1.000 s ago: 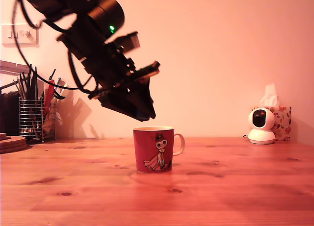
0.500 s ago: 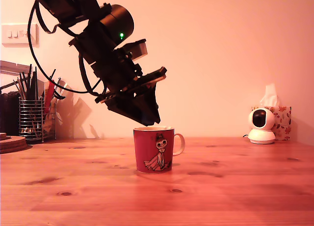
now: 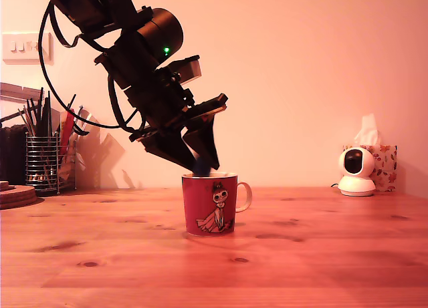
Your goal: Pick up the coffee capsules on the table and drop them inside the coffee cup
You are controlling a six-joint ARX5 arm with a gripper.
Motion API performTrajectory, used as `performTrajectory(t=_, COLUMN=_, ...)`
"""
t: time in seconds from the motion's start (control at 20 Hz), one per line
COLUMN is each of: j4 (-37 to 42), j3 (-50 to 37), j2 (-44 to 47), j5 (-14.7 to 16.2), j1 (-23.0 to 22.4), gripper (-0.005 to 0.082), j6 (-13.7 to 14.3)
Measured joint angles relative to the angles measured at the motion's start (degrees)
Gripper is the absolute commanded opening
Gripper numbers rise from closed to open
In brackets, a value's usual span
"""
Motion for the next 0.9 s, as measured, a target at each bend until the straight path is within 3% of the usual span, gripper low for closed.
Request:
performTrajectory(t=0.7, j4=-1.1, j3=0.0, j2=0.0, j5=0.0, j1=-0.2, gripper=0.0511, j6=0.0)
performTrajectory(t=0.8, j4=-2.6, j3=0.0, j2=0.0, j5=0.0, j1=-0.2, gripper=0.0351, j6=0.0)
performTrajectory(t=0.9, j4=-4.9, j3=0.5, j2=-0.2, j5=0.0, j1=-0.3, gripper=0.0085, j6=0.1)
